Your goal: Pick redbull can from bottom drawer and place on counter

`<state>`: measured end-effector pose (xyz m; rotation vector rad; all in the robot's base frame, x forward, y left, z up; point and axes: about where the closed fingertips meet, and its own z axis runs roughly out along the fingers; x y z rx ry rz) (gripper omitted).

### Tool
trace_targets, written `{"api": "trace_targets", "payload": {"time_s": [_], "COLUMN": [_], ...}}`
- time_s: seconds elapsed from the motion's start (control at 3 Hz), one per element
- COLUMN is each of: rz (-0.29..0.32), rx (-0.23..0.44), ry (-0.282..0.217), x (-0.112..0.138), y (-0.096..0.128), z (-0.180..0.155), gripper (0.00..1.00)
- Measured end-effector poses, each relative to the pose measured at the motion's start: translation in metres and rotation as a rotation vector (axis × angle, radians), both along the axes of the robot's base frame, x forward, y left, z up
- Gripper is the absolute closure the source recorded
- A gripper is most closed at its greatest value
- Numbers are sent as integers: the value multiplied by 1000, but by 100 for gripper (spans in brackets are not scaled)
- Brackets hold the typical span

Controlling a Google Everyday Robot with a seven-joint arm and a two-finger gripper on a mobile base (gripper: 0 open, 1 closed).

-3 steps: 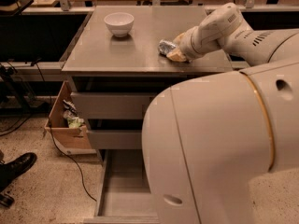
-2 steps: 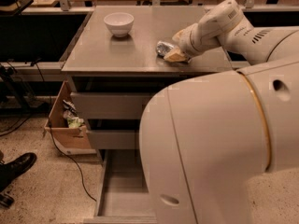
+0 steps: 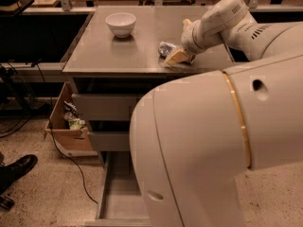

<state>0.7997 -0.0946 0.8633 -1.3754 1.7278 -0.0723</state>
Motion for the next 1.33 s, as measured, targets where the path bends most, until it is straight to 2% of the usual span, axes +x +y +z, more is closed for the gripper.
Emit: {"api": "trace_targets", "payload": {"time_s": [0.33,0.67,1.0,1.33], "rz": [-6,-33,-60,-95], "rx": [2,-24,-32,-20], "ry": [2,-27,-100,-140], "x": [-1,-20,-50,-74], "y": [-1,-20,-46,-75], "z": [2,31,90,120], "gripper": [0,1,8,4]}}
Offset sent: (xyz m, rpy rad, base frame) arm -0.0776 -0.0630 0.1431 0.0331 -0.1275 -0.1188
